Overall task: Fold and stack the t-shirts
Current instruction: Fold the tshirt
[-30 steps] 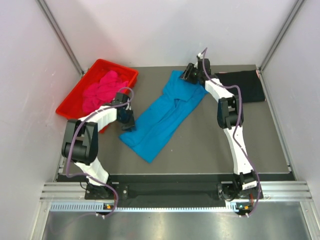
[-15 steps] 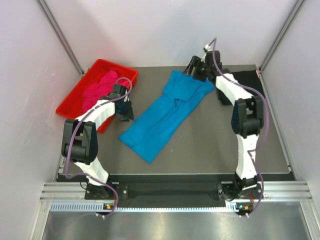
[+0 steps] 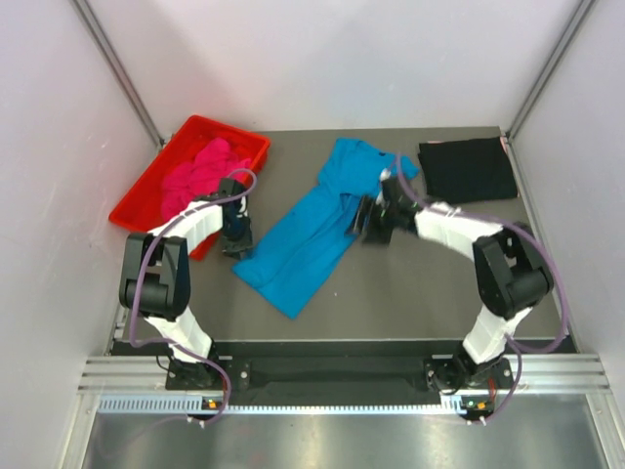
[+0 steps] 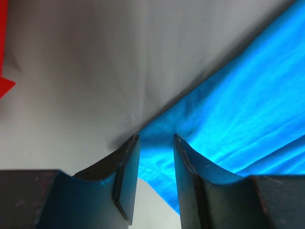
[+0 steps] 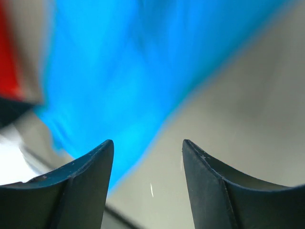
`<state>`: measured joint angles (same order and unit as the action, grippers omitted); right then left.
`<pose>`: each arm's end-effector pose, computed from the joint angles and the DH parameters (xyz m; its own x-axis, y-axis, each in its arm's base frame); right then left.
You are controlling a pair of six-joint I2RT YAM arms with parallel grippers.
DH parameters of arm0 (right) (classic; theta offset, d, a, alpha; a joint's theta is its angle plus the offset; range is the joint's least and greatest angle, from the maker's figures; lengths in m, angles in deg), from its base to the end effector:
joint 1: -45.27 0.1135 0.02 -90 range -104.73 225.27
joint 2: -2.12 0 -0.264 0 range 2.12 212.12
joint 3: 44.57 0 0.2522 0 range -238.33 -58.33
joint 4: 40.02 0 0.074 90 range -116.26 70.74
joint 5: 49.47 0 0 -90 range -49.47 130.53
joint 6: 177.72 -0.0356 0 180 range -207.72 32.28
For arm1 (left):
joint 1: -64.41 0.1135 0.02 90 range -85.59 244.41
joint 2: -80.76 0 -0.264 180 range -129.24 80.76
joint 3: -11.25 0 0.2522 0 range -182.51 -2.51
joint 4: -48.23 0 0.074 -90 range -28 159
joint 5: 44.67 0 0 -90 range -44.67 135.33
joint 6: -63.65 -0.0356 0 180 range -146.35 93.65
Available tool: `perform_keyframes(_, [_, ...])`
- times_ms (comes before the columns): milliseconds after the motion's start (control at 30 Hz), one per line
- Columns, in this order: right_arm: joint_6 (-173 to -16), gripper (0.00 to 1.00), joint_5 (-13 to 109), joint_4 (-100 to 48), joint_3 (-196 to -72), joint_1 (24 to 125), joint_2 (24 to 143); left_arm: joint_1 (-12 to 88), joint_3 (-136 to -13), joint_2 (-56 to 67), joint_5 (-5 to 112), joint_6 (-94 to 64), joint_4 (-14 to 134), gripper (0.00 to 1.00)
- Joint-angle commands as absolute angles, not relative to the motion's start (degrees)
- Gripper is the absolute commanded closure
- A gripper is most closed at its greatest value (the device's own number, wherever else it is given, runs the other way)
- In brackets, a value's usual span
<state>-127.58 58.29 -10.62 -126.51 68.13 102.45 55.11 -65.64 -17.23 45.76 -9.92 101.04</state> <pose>0.3452 0.1573 0.2137 -0.8821 0.2905 -0.3709 0.0085 0.7969 0.6040 0.3181 -0.0524 0.1788 -0.9558 -0.1301 -0.2638 -0.1112 0.9901 -0.0853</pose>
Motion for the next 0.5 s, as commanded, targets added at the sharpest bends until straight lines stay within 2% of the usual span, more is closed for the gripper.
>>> perform_keyframes(0, [-137.88, 0.39, 54.44, -12.81, -116.71, 76.81, 94.51, 55.44, -65.26, -15.04, 44.36, -11.32, 103.3, 0.6])
perform_keyframes(167, [-150.0, 0.4, 46.7, -17.2, -107.48, 90.69, 90.28, 55.44, -62.28, -15.48, 43.31, -10.62, 102.17, 0.6])
perform_keyframes(333, [-156.27, 0.47, 38.88, -17.82, -108.51, 102.91, 92.2, 55.53, -61.57, -15.92, 45.07, -10.09, 101.02, 0.67])
perform_keyframes(467, [-159.96, 0.49, 38.34, -19.66, -110.89, 106.0, 96.06, 55.53, -61.84, -15.22, 45.07, -10.0, 101.37, 0.74])
